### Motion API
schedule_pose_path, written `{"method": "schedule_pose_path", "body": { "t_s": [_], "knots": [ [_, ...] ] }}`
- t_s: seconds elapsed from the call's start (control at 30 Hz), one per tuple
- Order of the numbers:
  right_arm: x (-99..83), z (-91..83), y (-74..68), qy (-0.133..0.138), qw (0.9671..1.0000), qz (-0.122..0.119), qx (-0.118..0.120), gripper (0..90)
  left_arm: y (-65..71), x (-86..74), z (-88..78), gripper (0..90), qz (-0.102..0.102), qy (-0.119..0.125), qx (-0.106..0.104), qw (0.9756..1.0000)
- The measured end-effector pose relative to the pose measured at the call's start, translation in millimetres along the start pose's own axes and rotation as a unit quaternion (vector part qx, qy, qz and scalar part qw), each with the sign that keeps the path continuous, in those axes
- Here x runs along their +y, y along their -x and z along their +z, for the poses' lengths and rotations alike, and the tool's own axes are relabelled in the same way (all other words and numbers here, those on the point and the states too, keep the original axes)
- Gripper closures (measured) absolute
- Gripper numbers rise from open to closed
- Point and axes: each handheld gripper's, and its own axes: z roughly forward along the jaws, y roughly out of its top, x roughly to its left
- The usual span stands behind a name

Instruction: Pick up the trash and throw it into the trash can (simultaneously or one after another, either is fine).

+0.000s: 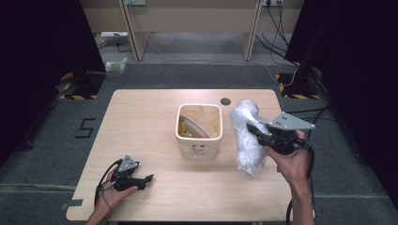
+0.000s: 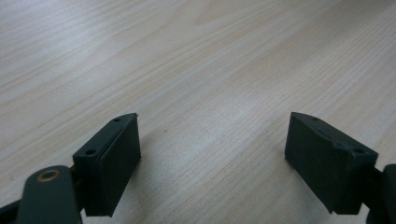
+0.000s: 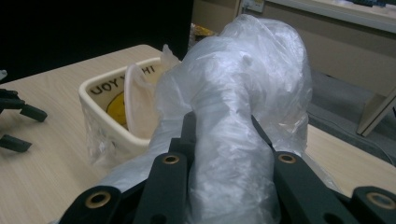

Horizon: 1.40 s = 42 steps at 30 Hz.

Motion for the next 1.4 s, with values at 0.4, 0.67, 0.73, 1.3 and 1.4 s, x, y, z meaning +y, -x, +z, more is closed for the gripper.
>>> {"method": "schedule_pose_path", "body": {
  "t_s": [0.4,0.67,0.73,1.3,1.4],
  "knots": [
    [44.1,41.8,-8.0,0.002,0.9992,-0.018,0.036,75.7,0.1,0.0,0.1,17.3,-0.001,0.001,0.000,1.0000],
    [67.4,75.6,-12.8,-0.003,0.9985,-0.029,0.046,75.6,0.1,0.0,0.1,17.3,-0.001,0.001,0.000,1.0000],
    [73.0,84.5,-14.1,-0.001,0.9984,-0.030,0.048,75.6,0.1,0.0,0.1,17.3,0.000,0.000,0.000,1.0000],
    [58.3,158.7,-17.0,-0.067,0.9954,-0.064,0.024,75.6,0.0,0.0,-0.1,17.3,0.000,-0.001,-0.001,1.0000],
    [53.5,162.5,-16.8,-0.082,0.9933,-0.074,0.034,75.6,0.1,0.0,0.0,17.3,-0.001,0.000,-0.001,1.0000]
  ]
}}
